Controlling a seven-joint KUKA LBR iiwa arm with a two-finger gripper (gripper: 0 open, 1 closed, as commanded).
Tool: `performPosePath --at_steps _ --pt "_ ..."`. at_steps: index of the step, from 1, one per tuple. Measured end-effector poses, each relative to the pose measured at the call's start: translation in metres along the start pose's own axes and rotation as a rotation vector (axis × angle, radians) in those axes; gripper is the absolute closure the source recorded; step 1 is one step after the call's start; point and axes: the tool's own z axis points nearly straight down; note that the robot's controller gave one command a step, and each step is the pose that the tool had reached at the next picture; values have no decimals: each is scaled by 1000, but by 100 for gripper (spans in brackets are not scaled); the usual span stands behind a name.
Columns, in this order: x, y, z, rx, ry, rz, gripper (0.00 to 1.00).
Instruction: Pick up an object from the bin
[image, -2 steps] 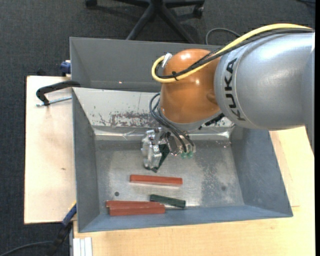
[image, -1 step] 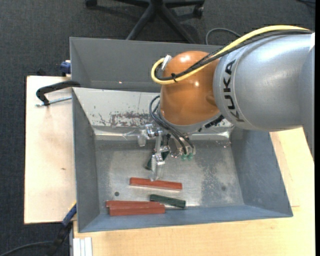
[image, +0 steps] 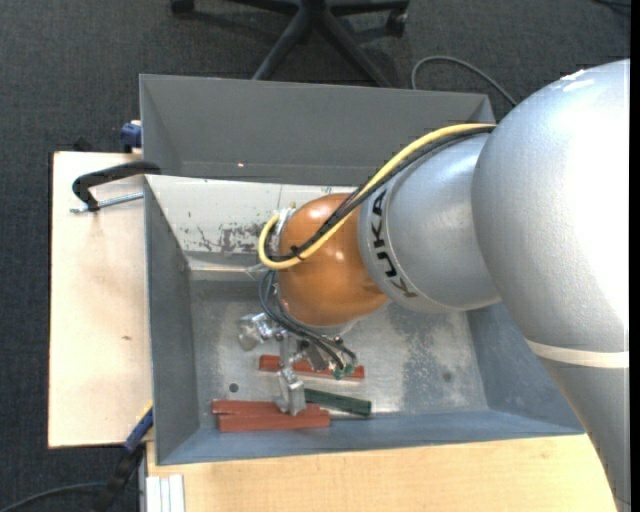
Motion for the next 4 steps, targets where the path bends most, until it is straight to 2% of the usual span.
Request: performPosePath --at_steps 1,2,3,4 --pt "0 0 -2 -1 -1 2 100" --pt "-1 0 -3 -1 -5 3 0" --pt "-19 -49 2 2 -5 -467 0" --pt "-18 -47 3 0 -3 -467 100"
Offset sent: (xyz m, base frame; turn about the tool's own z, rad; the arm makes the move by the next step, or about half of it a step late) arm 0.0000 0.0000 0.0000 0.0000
